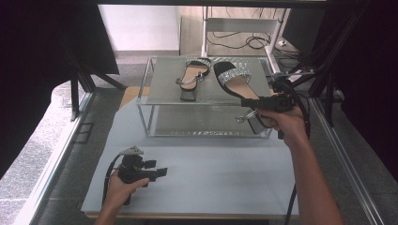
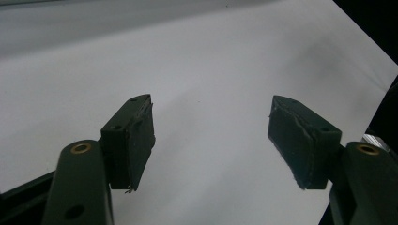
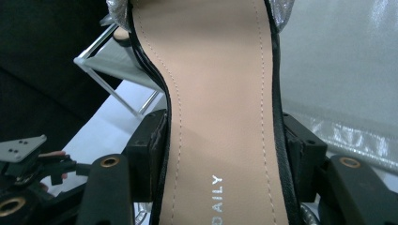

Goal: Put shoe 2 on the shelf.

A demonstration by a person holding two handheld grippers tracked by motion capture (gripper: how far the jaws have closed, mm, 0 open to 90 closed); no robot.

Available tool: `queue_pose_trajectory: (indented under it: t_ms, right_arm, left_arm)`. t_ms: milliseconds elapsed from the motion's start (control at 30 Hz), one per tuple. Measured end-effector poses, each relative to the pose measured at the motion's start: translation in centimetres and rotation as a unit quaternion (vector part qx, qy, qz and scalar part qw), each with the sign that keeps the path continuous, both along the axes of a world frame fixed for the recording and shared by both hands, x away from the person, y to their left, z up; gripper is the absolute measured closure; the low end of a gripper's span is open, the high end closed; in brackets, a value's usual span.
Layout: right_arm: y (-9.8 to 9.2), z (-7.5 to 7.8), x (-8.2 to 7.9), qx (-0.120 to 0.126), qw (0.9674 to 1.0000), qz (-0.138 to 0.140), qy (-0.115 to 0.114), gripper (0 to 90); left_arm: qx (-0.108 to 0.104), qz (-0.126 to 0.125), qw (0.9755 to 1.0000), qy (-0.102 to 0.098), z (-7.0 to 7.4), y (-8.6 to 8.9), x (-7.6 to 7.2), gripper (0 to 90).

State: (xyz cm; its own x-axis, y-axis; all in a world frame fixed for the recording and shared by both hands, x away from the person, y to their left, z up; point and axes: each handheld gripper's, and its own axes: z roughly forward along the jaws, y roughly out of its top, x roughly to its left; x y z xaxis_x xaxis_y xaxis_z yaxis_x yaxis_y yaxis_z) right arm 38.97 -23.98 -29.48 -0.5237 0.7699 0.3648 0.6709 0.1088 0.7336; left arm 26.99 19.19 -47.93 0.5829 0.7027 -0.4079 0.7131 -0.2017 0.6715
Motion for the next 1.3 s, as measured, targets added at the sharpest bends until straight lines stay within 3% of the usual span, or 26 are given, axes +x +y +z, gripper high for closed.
queue_pose_trajectory:
  t_ms: [567,800,1300]
  right_arm:
    - [1.3,-0.1,3.9,-0.001,0.9994,-0.031,0.015,42.0]
    - [1.6,0.6,5.1,0.013,0.999,-0.04,0.016,42.0]
    - [3.4,0.8,8.2,-0.006,0.9979,-0.059,0.025,42.0]
  left_arm:
    - [-0.007,-0.001,1.0,0.0,0.0,0.2,0.1,32.3]
    - [-0.009,-0.004,1.0,0.001,0.0,0.3,0.0,32.3]
    - [-0.017,-0.003,0.9998,-0.002,0.2,0.5,0.0,32.3]
